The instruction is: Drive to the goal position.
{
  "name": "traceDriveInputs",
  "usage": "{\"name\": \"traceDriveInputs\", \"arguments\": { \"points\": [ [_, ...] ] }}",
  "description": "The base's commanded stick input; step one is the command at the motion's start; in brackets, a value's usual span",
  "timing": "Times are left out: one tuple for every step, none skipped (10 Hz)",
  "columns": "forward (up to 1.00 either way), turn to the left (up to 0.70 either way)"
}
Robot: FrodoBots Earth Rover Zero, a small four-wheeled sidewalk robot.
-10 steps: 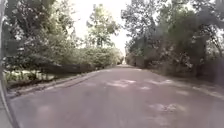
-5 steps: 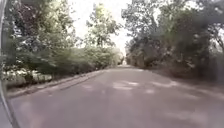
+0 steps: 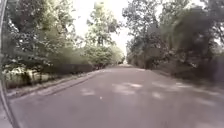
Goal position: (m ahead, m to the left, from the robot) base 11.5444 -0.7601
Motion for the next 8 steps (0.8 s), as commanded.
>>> {"name": "traceDriveInputs", "arguments": {
  "points": [
    [0.7,-0.01],
    [0.7,0.0],
    [0.7,0.0],
    [0.7,0.0],
    [0.7,0.0],
    [0.7,0.0],
    [0.7,0.0],
    [0.7,0.0]
  ]
}}
